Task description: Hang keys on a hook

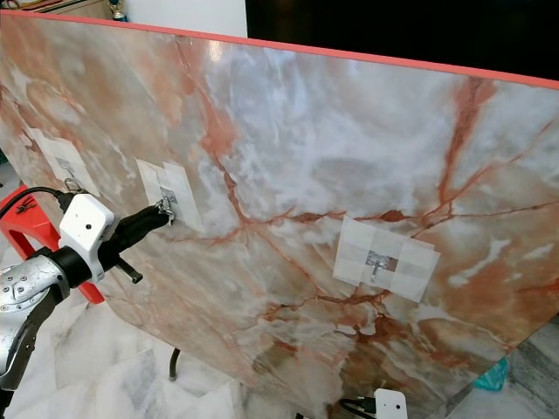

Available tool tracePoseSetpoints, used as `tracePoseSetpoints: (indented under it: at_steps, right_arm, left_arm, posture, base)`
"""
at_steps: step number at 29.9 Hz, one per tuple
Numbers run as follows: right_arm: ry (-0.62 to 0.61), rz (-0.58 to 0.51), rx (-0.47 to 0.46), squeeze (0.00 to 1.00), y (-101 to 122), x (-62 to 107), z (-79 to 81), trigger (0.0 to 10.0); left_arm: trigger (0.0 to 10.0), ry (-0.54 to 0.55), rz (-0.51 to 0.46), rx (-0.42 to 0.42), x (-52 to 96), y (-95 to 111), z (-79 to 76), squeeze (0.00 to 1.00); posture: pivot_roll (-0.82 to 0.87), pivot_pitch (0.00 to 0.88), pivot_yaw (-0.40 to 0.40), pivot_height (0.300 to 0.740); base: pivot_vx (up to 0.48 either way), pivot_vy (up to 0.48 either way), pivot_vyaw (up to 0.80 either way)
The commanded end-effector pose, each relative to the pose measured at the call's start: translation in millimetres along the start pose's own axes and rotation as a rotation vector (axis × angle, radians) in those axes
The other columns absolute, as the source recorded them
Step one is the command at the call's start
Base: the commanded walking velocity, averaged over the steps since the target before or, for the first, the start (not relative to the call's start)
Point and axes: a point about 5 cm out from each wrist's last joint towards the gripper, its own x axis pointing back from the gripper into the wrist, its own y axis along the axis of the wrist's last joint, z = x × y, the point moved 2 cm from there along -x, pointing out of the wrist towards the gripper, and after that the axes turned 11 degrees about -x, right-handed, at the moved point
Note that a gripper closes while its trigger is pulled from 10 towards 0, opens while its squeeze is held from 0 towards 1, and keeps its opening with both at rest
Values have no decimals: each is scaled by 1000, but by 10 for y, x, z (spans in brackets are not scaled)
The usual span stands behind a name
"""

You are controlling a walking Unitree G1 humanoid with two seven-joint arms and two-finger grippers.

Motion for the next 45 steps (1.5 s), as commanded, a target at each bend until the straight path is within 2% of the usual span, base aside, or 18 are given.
tracePoseSetpoints:
  at_steps: [1, 5, 25, 45]
  right_arm:
    - [1, 4, 6, 0, -3, -2, 10, 10000]
    - [0, 4, 4, 0, -4, -2, 11, 10000]
    - [3, 1, 3, 0, -1, -3, 18, 10000]
    - [5, 3, 6, 0, -1, -4, 23, 10000]
  left_arm:
    - [10000, 0, -24, -8, -13, 70, 26, 0]
    - [10000, -8, -53, 3, -13, 117, 14, 0]
    - [10000, -15, -61, -7, 30, 151, 36, 0]
    - [10000, -79, -23, -22, 73, 103, -26, 0]
  posture:
    - [57, 12, 1, 740]
    - [57, 12, 2, 740]
    - [63, 11, 1, 740]
    - [65, 10, 1, 740]
  base:
    - [0, 0, 0]
    - [0, 0, 0]
    - [0, 0, 0]
    - [0, 0, 0]
